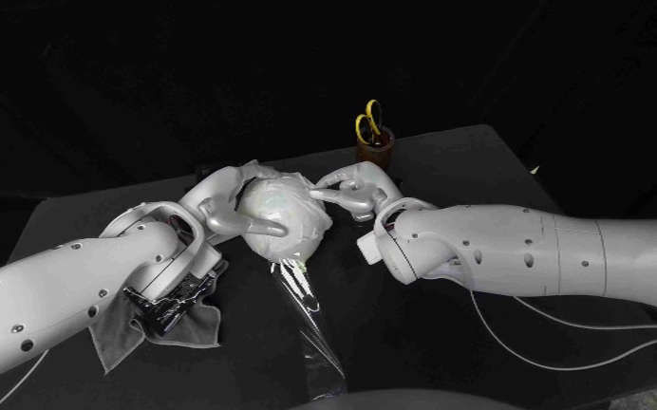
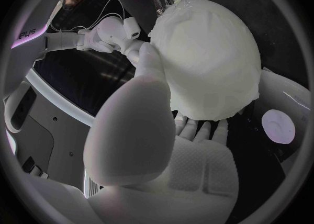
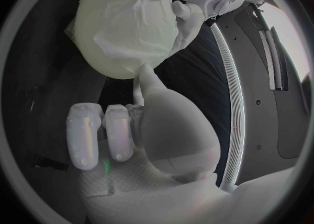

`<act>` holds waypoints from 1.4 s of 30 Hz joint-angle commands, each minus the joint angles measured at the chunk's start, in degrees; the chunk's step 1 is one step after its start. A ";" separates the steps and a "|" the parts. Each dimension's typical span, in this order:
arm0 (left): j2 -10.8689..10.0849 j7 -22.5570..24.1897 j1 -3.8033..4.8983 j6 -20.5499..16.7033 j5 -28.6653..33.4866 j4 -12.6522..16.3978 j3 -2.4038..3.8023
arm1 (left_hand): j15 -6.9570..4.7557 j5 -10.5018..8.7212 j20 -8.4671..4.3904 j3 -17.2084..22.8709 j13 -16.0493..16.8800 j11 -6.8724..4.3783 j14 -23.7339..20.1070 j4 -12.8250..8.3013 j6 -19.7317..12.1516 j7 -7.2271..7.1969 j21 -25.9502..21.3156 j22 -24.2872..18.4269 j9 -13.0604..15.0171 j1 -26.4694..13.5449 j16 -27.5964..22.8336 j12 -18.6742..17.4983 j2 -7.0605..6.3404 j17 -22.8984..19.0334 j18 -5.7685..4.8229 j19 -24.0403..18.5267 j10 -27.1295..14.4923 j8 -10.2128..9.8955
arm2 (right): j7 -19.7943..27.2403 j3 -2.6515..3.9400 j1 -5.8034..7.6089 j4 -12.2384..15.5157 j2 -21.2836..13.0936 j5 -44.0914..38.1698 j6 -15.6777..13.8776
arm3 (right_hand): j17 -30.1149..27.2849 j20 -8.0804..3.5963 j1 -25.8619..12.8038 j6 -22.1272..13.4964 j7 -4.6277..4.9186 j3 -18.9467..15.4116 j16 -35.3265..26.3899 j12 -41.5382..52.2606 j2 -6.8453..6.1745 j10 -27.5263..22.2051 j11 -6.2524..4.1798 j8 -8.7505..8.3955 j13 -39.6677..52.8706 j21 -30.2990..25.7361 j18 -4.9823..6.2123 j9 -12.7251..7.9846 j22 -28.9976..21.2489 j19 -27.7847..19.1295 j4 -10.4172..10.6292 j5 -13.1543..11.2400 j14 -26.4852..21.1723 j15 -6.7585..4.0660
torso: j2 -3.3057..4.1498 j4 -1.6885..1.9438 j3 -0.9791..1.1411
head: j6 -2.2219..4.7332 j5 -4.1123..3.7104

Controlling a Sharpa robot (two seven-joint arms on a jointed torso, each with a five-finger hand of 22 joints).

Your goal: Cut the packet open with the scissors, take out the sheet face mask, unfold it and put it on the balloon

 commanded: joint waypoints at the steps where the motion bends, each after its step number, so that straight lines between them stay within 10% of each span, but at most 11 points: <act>1: 0.09 -0.15 -0.10 1.21 0.08 0.16 -0.10 | -0.17 0.18 0.08 0.27 0.05 0.12 -0.09 0.12 0.35 -0.13 -0.21 -0.05 0.03 0.41 -0.32 0.12 -0.06 -0.07 0.82 -0.25 0.39 0.02 | -2.79 0.00 -0.06 0.10 0.13 -2.53 1.84 | 15.05 -0.51 1.30 -2.06 -0.04 1.09 0.20 -0.38 5.85 8.23 -2.29 2.71 14.74 -0.57 -0.59 4.87 13.61 3.34 -0.59 -0.01 7.10 -1.50 | -0.01 0.00 0.00 | -0.08 -0.02; 7: 0.06 -0.14 -0.10 1.21 0.10 0.16 -0.11 | -0.17 0.18 0.08 0.27 0.05 0.12 -0.09 0.12 0.35 -0.13 -0.21 -0.05 0.03 0.41 -0.32 0.12 -0.06 -0.07 0.82 -0.25 0.39 0.02 | -3.97 0.01 -0.07 -0.01 0.14 -3.92 1.65 | 15.05 -0.45 -1.46 -5.95 -0.08 2.81 0.20 -0.38 7.29 8.23 -2.02 6.40 14.74 -0.69 -0.56 12.47 13.57 3.28 -2.64 -0.12 7.10 -1.48 | 0.00 -0.01 -0.01 | -0.06 0.01; 19: 0.00 -0.12 -0.10 1.23 0.13 0.19 -0.11 | -0.17 0.18 0.08 0.27 0.05 0.12 -0.09 0.12 0.35 -0.13 -0.21 -0.05 0.03 0.41 -0.32 0.12 -0.06 -0.07 0.82 -0.25 0.39 0.02 | -2.80 0.03 -0.07 0.26 -0.04 -3.80 -1.31 | 15.05 -0.50 -5.48 -8.43 -0.05 6.05 0.20 -0.38 8.34 8.23 -2.27 9.35 14.74 -0.35 -0.65 20.01 13.70 3.52 -6.30 0.02 7.10 -1.51 | -0.01 -0.02 0.01 | 0.04 0.06; 42: -0.11 -0.19 -0.10 1.13 0.16 0.17 -0.12 | -0.14 0.17 0.07 0.28 0.05 0.12 -0.09 0.12 0.37 -0.12 -0.20 -0.05 -0.01 0.51 -0.34 0.11 -0.06 -0.07 0.86 -0.25 0.40 -0.07 | -3.28 0.35 0.06 -2.96 -0.21 -3.60 -1.05 | 15.05 -0.58 -8.99 -8.93 -0.13 8.97 0.20 -0.38 8.23 8.23 -2.35 9.62 14.74 -0.43 -0.63 23.32 13.67 3.49 -9.54 0.03 7.10 -1.58 | -0.03 -0.01 -0.02 | 0.34 0.33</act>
